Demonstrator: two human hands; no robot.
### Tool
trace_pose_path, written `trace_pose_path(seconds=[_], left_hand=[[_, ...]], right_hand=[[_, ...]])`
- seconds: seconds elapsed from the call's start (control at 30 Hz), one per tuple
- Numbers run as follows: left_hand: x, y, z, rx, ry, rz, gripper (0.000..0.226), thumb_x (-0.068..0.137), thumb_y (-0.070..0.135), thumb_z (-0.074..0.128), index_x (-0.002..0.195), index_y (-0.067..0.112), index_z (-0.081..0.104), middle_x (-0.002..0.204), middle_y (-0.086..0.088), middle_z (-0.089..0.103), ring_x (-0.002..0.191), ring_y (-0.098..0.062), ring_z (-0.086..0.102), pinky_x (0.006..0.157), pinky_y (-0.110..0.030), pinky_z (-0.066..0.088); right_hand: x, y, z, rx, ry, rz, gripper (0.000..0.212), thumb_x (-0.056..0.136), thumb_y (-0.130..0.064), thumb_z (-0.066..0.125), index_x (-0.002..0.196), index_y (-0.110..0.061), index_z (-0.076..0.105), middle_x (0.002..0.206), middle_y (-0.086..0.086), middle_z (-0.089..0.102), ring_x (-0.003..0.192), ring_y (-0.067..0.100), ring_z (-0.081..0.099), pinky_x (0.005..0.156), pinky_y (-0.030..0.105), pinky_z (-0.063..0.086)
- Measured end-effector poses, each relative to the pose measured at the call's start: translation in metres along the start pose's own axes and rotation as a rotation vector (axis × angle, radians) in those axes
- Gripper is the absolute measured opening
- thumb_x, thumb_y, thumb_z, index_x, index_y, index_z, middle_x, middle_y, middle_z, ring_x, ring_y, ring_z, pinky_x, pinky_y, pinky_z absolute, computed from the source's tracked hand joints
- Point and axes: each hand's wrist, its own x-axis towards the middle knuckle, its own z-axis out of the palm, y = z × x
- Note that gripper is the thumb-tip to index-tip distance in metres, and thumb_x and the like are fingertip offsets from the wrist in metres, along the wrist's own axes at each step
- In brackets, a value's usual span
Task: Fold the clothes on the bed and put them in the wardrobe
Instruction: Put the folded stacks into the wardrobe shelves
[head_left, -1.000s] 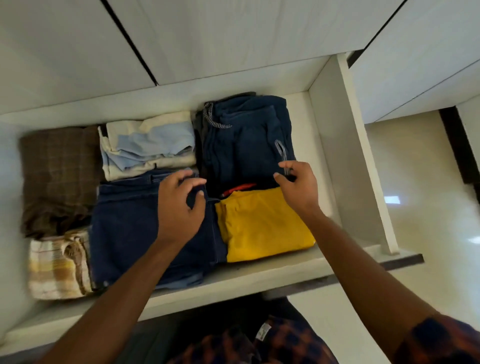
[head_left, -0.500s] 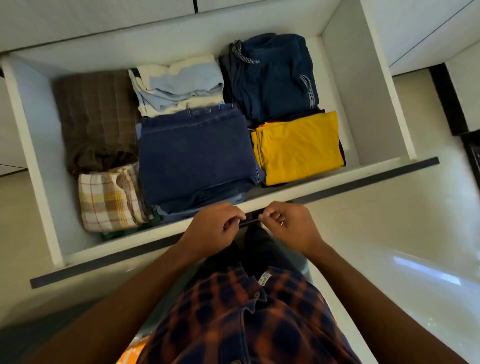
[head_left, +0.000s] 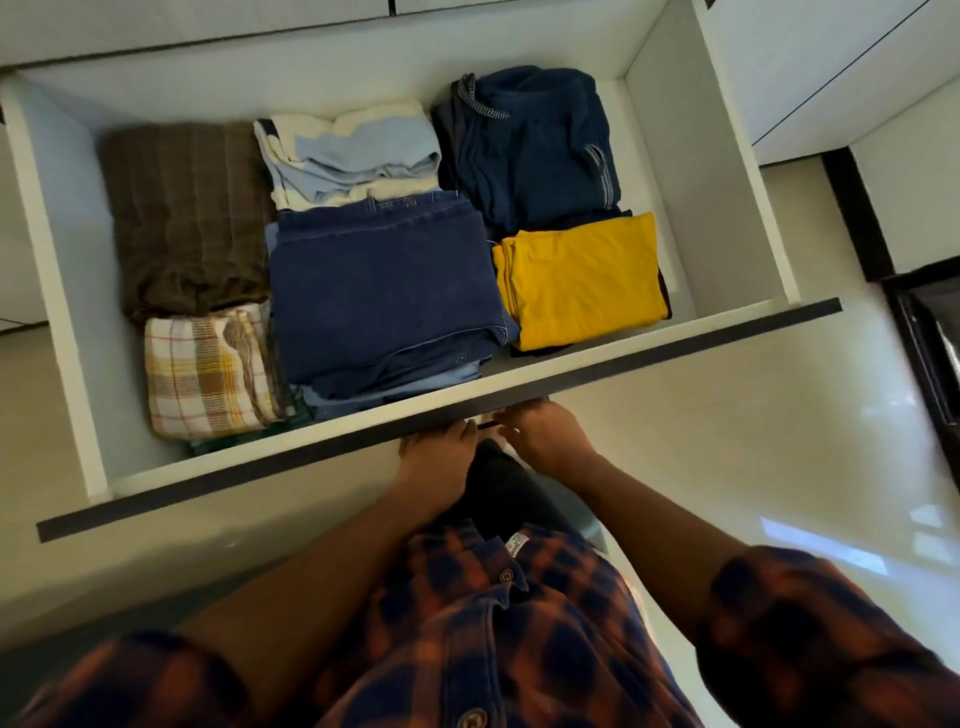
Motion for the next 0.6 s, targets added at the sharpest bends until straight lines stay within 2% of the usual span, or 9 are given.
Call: trace_pose_path(seconds=[0.07, 0.13, 0.37, 0.53, 0.6], left_hand=[[0.004, 0.002, -0.006, 0.062, 0.016, -0.007, 0.049, 0.097, 0.016, 0.05, 0.145, 0.015, 0.042, 0.139, -0.006, 0.052, 0.119, -0.032, 0.059, 0.095, -0.047, 0.053], [0.006, 0.003, -0.012, 0.081, 0.035, -0.001, 0.044, 0.099, 0.014, 0.049, 0.143, 0.014, 0.046, 0.139, -0.006, 0.054, 0.122, -0.031, 0.058, 0.097, -0.044, 0.05], [0.014, 0.001, -0.02, 0.094, 0.065, -0.037, 0.041, 0.1, 0.012, 0.045, 0.141, 0.015, 0.049, 0.133, -0.007, 0.061, 0.123, -0.028, 0.057, 0.102, -0.039, 0.045], [0.032, -0.008, -0.039, 0.153, 0.071, -0.142, 0.031, 0.097, 0.018, 0.053, 0.126, 0.021, 0.063, 0.112, -0.001, 0.069, 0.106, -0.024, 0.066, 0.088, -0.036, 0.053], [0.043, -0.013, -0.052, 0.134, 0.081, -0.168, 0.031, 0.097, 0.019, 0.055, 0.126, 0.023, 0.064, 0.11, 0.0, 0.07, 0.104, -0.023, 0.067, 0.085, -0.035, 0.054]], right_hand=[[0.006, 0.003, -0.004, -0.019, -0.03, 0.017, 0.031, 0.104, -0.035, 0.052, 0.127, -0.028, 0.07, 0.128, 0.005, 0.069, 0.115, 0.03, 0.064, 0.093, 0.038, 0.052], [0.009, 0.004, -0.005, -0.043, -0.045, 0.015, 0.032, 0.104, -0.04, 0.049, 0.129, -0.034, 0.069, 0.13, 0.001, 0.068, 0.116, 0.028, 0.064, 0.093, 0.037, 0.052], [0.023, 0.011, -0.008, -0.109, -0.05, -0.026, 0.031, 0.102, -0.038, 0.054, 0.129, -0.033, 0.068, 0.13, 0.002, 0.069, 0.115, 0.03, 0.065, 0.093, 0.038, 0.054], [0.047, 0.014, -0.026, -0.168, -0.041, -0.085, 0.03, 0.103, -0.034, 0.052, 0.13, -0.034, 0.066, 0.124, 0.003, 0.071, 0.114, 0.033, 0.065, 0.09, 0.041, 0.057], [0.062, 0.017, -0.035, -0.178, -0.041, -0.09, 0.03, 0.104, -0.034, 0.053, 0.131, -0.036, 0.065, 0.125, 0.002, 0.07, 0.116, 0.032, 0.064, 0.09, 0.041, 0.056]])
